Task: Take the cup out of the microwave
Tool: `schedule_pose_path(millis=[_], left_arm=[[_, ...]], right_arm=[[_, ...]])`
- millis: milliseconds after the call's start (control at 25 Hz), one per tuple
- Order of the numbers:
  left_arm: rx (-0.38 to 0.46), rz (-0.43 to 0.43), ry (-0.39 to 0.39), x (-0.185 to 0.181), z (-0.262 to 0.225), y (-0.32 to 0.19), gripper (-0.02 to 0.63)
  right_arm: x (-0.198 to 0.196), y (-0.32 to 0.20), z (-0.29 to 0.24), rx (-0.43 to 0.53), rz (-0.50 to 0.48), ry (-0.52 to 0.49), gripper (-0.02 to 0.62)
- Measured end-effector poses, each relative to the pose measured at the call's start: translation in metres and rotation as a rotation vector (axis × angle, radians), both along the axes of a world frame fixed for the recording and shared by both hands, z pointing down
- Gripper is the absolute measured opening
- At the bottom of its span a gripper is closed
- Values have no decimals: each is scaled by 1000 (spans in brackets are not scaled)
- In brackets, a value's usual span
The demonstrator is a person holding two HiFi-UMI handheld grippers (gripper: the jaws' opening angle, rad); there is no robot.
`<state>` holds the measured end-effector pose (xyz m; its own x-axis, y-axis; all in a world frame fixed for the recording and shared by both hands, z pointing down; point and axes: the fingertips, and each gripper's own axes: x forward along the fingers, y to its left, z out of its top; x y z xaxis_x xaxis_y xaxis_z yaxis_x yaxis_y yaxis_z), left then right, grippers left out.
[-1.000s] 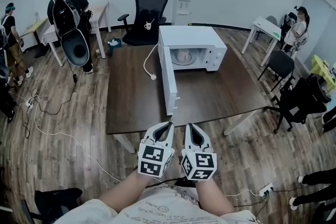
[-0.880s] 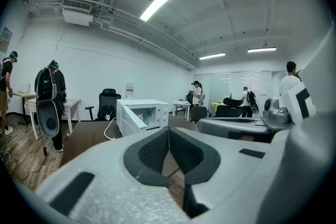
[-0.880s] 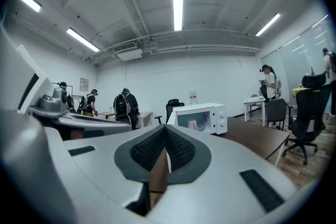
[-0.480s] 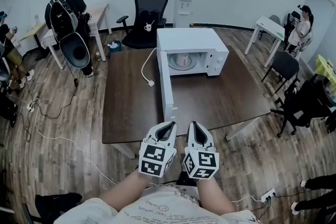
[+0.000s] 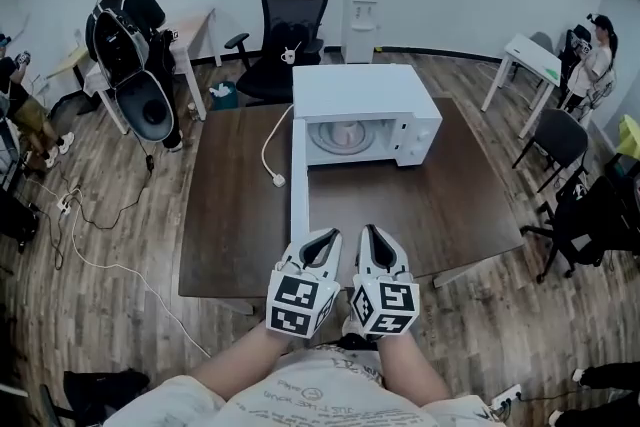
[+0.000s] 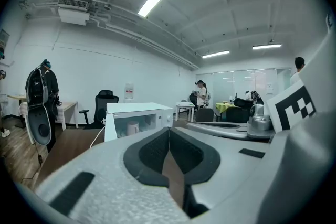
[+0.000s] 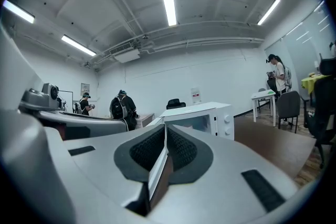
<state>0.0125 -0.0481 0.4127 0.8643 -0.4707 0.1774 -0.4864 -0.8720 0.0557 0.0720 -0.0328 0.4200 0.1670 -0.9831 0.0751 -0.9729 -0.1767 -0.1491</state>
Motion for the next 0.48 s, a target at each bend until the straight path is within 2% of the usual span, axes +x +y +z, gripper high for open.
schedule_pose_path(millis=[480], left_arm=[[-48,-132,-2,73,2,-74,17]], right_arm=[[91,-71,-5,-23,-73,-18,17]])
